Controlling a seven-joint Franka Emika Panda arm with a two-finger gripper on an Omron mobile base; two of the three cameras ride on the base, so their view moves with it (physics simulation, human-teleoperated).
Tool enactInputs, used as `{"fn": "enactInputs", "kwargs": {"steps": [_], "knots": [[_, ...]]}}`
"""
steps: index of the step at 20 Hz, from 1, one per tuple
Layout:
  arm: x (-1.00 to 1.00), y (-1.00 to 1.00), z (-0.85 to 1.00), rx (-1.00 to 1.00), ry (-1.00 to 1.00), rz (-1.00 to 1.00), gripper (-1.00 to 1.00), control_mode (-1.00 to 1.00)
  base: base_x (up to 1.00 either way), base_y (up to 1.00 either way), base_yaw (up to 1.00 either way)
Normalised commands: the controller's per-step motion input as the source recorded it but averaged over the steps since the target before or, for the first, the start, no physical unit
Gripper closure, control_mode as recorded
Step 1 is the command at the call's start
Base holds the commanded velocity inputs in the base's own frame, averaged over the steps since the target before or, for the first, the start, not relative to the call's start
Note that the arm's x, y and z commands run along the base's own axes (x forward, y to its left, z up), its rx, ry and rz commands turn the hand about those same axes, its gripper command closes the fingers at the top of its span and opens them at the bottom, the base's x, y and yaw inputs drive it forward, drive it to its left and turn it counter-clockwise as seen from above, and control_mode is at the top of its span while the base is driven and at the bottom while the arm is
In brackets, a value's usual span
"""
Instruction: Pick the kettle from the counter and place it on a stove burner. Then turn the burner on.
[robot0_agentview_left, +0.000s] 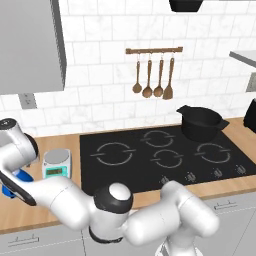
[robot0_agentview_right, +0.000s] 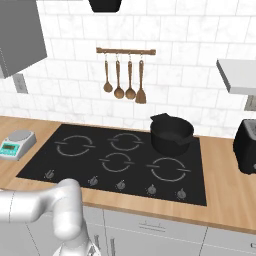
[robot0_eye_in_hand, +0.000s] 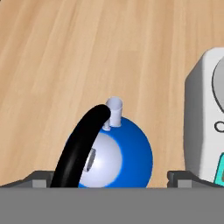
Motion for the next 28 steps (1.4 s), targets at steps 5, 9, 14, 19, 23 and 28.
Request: {"fn": "enactInputs", "kwargs": {"steps": [5,9,14,19,23,28], "knots": [[-0.19,-0.24,0.0,0.0,0.0,0.0,-1.0,-1.0,0.0,0.0,0.0],[0.01,-0.15,-0.01,0.0,0.0,0.0,-1.0,-1.0,0.0,0.0,0.0],[0.19,0.0,-0.16,0.0,0.0,0.0,-1.0,-1.0,0.0,0.0,0.0],[0.03,0.0,-0.05,0.0,0.0,0.0,-1.0,-1.0,0.0,0.0,0.0],[0.0,0.0,0.0,0.0,0.0,0.0,-1.0,-1.0,0.0,0.0,0.0],[0.0,0.0,0.0,0.0,0.0,0.0,1.0,-1.0,0.0,0.0,0.0]]}}
